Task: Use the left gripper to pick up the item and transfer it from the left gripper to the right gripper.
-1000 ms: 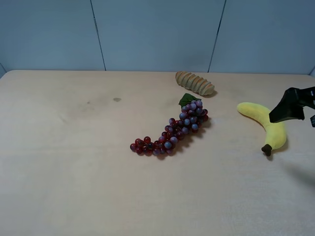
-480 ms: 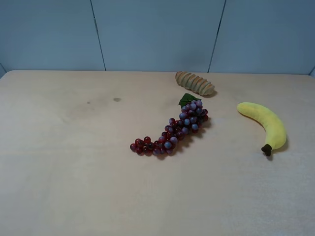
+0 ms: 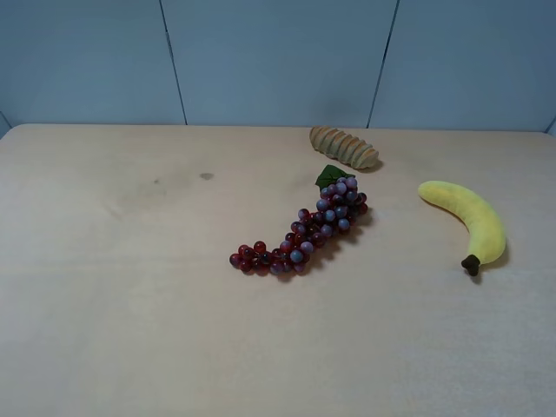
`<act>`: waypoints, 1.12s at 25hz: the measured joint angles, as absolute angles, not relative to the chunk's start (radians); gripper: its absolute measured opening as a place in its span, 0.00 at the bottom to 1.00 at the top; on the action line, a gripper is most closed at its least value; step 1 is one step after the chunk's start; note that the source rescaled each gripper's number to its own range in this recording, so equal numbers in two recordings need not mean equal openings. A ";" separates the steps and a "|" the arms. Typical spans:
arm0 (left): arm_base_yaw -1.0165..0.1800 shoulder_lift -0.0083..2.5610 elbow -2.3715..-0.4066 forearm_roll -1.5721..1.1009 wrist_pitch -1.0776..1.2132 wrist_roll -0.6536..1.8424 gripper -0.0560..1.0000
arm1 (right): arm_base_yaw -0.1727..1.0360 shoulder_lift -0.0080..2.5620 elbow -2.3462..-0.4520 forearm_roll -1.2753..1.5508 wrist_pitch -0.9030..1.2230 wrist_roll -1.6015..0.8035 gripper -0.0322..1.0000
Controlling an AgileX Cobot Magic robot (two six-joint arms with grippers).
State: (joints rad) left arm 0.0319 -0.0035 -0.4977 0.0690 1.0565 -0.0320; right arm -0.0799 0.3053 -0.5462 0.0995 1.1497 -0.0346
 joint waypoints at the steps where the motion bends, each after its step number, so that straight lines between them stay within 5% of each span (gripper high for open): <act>1: 0.032 -0.004 -0.498 0.069 1.056 -0.032 0.98 | -0.080 0.282 -0.540 0.100 1.132 -0.035 1.00; 28: 0.032 -0.004 -0.498 0.069 1.056 -0.032 0.98 | -0.068 0.034 -0.491 0.073 1.029 0.007 1.00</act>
State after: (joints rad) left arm 0.0319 -0.0035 -0.4977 0.0690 1.0565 -0.0320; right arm -0.0680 0.0338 -0.4905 0.0728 1.0291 0.0066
